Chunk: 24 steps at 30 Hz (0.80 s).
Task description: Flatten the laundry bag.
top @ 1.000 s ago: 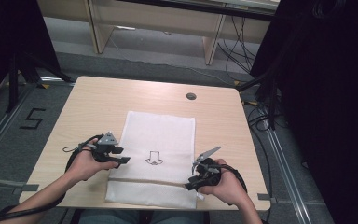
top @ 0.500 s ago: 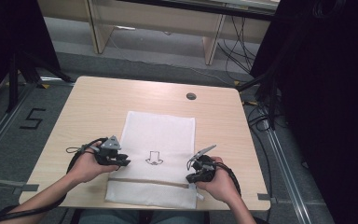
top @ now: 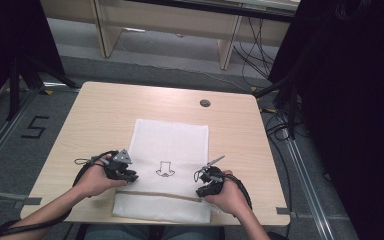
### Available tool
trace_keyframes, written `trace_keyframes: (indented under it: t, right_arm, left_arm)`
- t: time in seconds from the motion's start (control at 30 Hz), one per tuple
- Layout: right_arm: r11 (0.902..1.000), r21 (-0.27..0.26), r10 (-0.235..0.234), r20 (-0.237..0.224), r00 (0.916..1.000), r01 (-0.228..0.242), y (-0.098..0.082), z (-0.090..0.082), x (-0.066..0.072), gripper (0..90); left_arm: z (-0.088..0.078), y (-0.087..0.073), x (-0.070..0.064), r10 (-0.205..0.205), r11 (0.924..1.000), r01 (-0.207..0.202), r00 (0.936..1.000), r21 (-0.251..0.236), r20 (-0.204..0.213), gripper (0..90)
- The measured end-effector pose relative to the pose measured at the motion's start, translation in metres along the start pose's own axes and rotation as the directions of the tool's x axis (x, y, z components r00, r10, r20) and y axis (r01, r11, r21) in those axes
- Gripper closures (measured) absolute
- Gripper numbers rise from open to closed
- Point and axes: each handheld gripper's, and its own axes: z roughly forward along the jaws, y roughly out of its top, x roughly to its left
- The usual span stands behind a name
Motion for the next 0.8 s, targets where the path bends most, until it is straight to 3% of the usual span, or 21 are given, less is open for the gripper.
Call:
trace_keyframes:
  t: [0.07,0.1,0.17,0.2,0.27,0.33,0.37,0.43,0.6,0.7,0.73,0.8]
  right_arm:
    - [0.9998,0.012,0.018,0.019,0.9996,-0.019,-0.001,-0.001,0.003,81.2]
    - [0.9999,-0.009,-0.014,0.018,0.9997,0.014,-0.001,0.001,0.003,81.2]
    - [1.0,0.004,0.0,0.026,0.9997,0.0,-0.001,0.0,0.008,81.5]
    - [0.9989,-0.015,-0.044,0.026,0.9987,0.044,-0.001,0.002,0.007,82.1]
    - [0.9965,-0.009,-0.082,0.04,0.9958,0.082,0.001,0.003,0.011,84.9]
    - [0.9959,0.002,-0.09,0.049,0.9948,0.09,0.002,0.004,0.017,87.3]
    - [0.9943,0.007,-0.107,0.054,0.9928,0.107,0.003,0.004,0.019,87.8]
    - [0.9912,0.016,-0.132,0.064,0.9892,0.132,0.006,0.006,0.022,87.9]
    - [0.9922,0.009,-0.124,0.06,0.9904,0.124,0.008,0.007,0.025,87.9]
    - [0.9922,0.007,-0.124,0.062,0.9903,0.124,0.009,0.008,0.026,87.8]
    - [0.9892,0.003,-0.146,0.061,0.9873,0.146,0.01,0.009,0.025,87.9]
    - [0.9912,0.009,-0.132,0.061,0.9893,0.132,0.01,0.009,0.028,87.8]
  left_arm:
    - [-0.001,0.0,0.0,0.004,1.0,-0.004,0.9999,0.007,-0.01,78.2]
    - [-0.001,0.0,0.0,0.003,1.0,-0.002,0.9999,0.009,-0.015,78.9]
    - [-0.001,-0.001,-0.001,-0.027,0.9996,0.027,0.9994,0.002,-0.023,80.0]
    - [-0.002,0.0,0.001,-0.01,0.9998,0.011,0.9996,0.016,-0.027,80.3]
    - [-0.003,-0.001,0.001,-0.007,0.9997,0.008,0.9994,0.021,-0.032,81.1]
    - [-0.004,-0.001,0.002,-0.003,0.9996,0.004,0.999,0.027,-0.044,82.7]
    - [-0.002,-0.001,0.001,-0.024,0.9997,0.024,0.9986,0.006,-0.047,83.0]
    - [-0.003,-0.002,0.0,-0.04,0.9991,0.041,0.9971,0.009,-0.064,83.5]
    - [-0.006,-0.003,0.0,-0.032,0.999,0.034,0.9968,0.029,-0.073,84.9]
    - [-0.007,-0.005,0.001,-0.051,0.9978,0.054,0.9965,0.038,-0.066,84.9]
    - [-0.007,-0.005,0.001,-0.048,0.9982,0.051,0.9964,0.032,-0.07,84.9]
    - [-0.008,-0.006,0.002,-0.056,0.9975,0.059,0.996,0.04,-0.07,84.9]
